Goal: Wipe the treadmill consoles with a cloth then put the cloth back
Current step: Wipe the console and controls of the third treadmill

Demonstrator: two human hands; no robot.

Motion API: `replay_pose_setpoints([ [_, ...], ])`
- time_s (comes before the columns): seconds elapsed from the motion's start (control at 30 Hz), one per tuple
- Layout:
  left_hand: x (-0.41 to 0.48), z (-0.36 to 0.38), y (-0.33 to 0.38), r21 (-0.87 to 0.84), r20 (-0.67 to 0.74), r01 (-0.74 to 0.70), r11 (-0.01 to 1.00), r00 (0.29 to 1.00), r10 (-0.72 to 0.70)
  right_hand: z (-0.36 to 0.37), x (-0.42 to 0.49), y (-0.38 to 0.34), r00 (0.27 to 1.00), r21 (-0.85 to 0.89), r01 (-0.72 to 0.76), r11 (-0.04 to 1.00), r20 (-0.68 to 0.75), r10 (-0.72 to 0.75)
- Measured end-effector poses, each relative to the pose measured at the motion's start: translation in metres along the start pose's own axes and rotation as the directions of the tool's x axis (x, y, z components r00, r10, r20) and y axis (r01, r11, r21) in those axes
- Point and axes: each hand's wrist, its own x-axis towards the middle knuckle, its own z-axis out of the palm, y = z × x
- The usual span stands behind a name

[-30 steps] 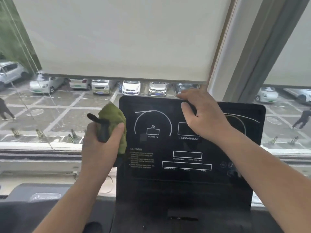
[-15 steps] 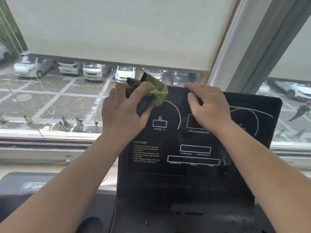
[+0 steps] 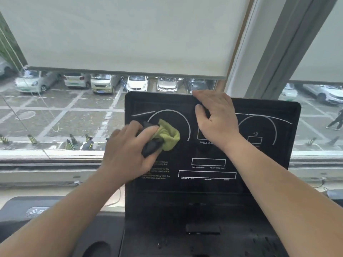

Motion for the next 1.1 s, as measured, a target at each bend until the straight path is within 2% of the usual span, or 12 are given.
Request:
replay_pose_setpoints([
  [0.17,0.070,-0.019,-0.003,-0.013,-0.203,0.181,0.983,0.963,-0.180,-0.003,0.002,-0.004,0.999,0.058,-0.051,0.997,0.010,0.051],
  [0.3,0.049,0.009,0.028,-0.092,-0.177,0.231,0.969,0.953,-0.244,-0.003,0.003,-0.001,0.999,0.062,-0.040,0.997,0.003,0.040],
  [0.4,-0.004,0.038,0.056,-0.092,-0.056,0.095,0.991,0.993,-0.100,-0.002,0.003,0.000,0.999,0.056,-0.033,0.998,0.012,0.032],
  [0.47,-0.038,0.051,0.069,-0.070,0.085,-0.058,0.996,0.994,0.064,-0.004,0.003,0.000,0.999,0.046,-0.028,0.999,0.026,0.027],
  [0.57,-0.054,0.050,0.069,-0.057,0.274,-0.321,0.945,0.906,0.324,-0.005,0.003,0.000,0.999,0.036,-0.031,0.999,0.037,0.029],
  [0.63,-0.034,0.039,0.058,-0.017,0.273,-0.398,0.917,0.881,0.387,-0.004,0.003,0.000,0.999,0.040,-0.036,0.999,0.029,0.035],
  [0.7,0.001,0.024,0.048,0.023,0.143,-0.304,0.952,0.944,0.298,-0.003,0.003,0.000,0.999,0.051,-0.036,0.998,0.019,0.035],
  [0.77,0.038,0.008,0.038,0.026,-0.029,-0.083,0.996,0.996,0.084,-0.004,0.003,0.000,0.999,0.058,-0.038,0.998,0.024,0.037],
  [0.83,0.063,0.000,0.035,0.033,-0.144,0.113,0.993,0.984,-0.107,-0.005,0.003,0.001,0.999,0.054,-0.034,0.998,0.032,0.032],
  [0.9,0.065,0.006,0.041,0.026,-0.185,0.184,0.982,0.967,-0.177,-0.004,0.003,0.001,0.999,0.046,-0.027,0.999,0.018,0.026],
  [0.97,0.040,0.024,0.055,0.011,-0.146,0.126,0.992,0.982,-0.123,-0.002,0.003,0.000,1.000,0.048,-0.028,0.998,0.004,0.028],
  [1.1,-0.044,0.055,0.067,-0.022,0.087,-0.195,0.980,0.977,0.197,-0.002,0.002,0.000,1.000,0.037,-0.021,0.999,0.005,0.021],
])
